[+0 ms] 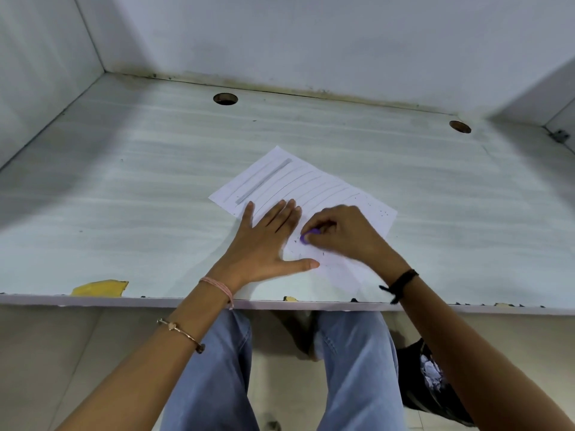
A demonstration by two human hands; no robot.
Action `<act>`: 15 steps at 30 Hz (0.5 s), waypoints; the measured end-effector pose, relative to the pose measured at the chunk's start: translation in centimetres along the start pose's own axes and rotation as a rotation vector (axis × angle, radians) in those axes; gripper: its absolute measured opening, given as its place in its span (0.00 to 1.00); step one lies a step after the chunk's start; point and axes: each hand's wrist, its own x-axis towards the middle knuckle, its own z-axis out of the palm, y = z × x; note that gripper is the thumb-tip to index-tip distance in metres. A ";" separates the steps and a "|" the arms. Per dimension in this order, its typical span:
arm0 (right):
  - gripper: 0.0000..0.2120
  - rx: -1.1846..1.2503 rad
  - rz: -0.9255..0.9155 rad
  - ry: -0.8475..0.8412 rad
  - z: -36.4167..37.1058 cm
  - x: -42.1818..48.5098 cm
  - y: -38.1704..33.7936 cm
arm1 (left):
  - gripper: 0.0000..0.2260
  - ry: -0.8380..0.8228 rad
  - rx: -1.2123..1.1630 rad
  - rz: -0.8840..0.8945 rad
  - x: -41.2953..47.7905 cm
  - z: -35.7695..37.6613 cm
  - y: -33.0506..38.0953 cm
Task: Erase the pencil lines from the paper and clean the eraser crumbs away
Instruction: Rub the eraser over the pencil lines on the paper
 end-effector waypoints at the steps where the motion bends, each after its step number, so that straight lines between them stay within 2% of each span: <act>1: 0.04 0.002 0.043 0.084 -0.4 0.7 0.7 | 0.50 -0.002 -0.018 -0.003 -0.1 0.0 0.0; 3: 0.05 0.018 0.101 0.191 -0.5 1.4 1.1 | 0.49 0.003 -0.033 -0.002 -0.2 0.0 0.0; 4: 0.05 0.012 0.080 0.176 -0.2 1.1 0.8 | 0.48 0.004 -0.031 -0.002 -0.1 0.0 0.0; 8: 0.03 0.025 -0.026 -0.093 0.7 -1.0 -1.0 | 0.49 0.000 0.013 0.004 0.1 0.0 0.0; 9: 0.03 0.023 -0.012 -0.075 0.3 -0.6 -0.6 | 0.49 0.001 0.004 0.003 0.1 0.1 0.0; 12: 0.04 0.026 0.060 0.158 -0.5 1.1 1.1 | 0.48 0.007 -0.028 0.001 -0.1 0.1 -0.1; 13: 0.04 0.028 0.067 0.185 -0.3 1.1 1.0 | 0.48 0.009 -0.032 0.000 -0.1 0.1 0.0; 15: 0.04 0.009 0.016 0.101 0.6 0.3 0.0 | 0.48 0.005 -0.016 0.001 0.1 0.1 0.0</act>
